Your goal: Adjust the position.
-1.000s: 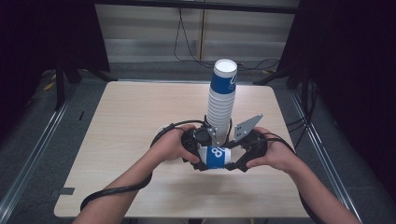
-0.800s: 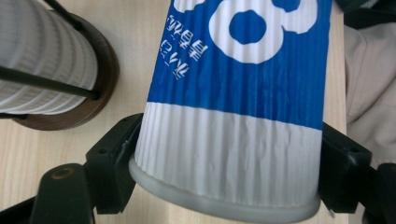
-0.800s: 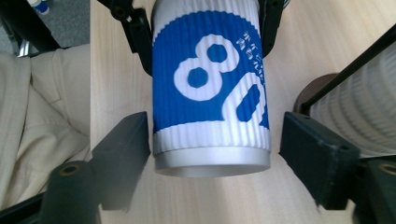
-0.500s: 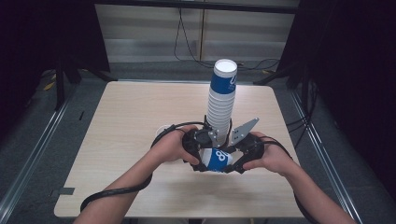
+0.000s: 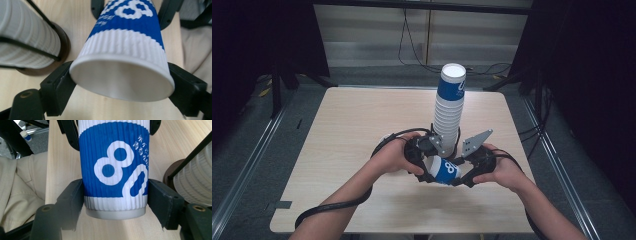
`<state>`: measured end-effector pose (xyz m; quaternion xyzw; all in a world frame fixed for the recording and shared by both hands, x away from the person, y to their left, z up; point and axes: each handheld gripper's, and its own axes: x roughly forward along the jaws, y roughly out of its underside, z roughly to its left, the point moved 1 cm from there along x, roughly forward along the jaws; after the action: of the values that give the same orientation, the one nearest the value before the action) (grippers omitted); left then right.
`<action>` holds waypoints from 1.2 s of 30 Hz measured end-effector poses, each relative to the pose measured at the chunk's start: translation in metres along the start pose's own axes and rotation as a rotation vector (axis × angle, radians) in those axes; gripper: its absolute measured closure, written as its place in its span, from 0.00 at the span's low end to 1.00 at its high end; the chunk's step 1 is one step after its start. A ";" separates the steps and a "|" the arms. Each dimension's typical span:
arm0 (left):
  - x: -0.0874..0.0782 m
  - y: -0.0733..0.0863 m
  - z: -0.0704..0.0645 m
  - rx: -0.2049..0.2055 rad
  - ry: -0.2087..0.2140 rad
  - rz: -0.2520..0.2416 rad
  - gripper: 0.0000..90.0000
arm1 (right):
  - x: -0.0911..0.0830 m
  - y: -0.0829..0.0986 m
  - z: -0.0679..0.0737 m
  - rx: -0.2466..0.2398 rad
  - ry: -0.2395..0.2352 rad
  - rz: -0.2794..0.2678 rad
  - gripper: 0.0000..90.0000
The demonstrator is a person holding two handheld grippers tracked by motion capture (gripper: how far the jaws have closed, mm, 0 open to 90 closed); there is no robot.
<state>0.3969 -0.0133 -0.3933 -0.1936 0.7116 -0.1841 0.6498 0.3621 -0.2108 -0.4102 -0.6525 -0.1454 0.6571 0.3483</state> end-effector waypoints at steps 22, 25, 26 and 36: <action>-0.017 0.017 0.009 -0.085 -0.020 -0.161 0.17 | -0.010 0.021 -0.005 0.066 0.028 -0.108 0.34; -0.018 0.017 0.010 -0.095 -0.011 -0.177 0.18 | -0.011 0.020 -0.005 0.068 0.025 -0.126 0.34; -0.018 0.017 0.010 -0.096 -0.017 -0.180 0.18 | -0.011 0.020 -0.005 0.071 0.029 -0.131 0.34; -0.016 0.017 0.011 -0.094 0.006 -0.202 0.18 | -0.011 0.020 -0.006 0.072 0.033 -0.169 0.34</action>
<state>0.4087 0.0094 -0.3887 -0.2941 0.6981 -0.2158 0.6161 0.3616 -0.2338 -0.4153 -0.6356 -0.1703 0.6194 0.4281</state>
